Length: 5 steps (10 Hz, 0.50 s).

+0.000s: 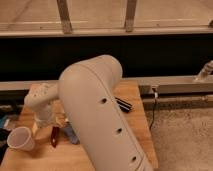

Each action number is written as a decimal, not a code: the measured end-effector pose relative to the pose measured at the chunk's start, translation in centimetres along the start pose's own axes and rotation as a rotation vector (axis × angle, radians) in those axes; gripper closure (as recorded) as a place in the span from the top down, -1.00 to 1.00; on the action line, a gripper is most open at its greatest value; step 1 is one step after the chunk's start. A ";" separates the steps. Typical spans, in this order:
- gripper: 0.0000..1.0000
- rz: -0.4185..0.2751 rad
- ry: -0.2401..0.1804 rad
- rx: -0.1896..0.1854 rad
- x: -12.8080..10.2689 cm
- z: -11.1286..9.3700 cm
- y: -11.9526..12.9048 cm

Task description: Place the pepper on the white sponge

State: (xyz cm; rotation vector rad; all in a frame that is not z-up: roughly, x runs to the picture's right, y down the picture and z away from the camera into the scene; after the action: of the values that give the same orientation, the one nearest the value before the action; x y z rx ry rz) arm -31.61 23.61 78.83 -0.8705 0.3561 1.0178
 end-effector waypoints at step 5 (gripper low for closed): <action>0.17 0.036 0.022 0.040 -0.3 1.7 -2.5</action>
State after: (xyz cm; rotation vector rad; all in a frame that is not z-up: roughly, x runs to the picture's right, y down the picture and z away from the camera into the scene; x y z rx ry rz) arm -29.86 24.12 81.19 -0.8430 0.4108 1.0314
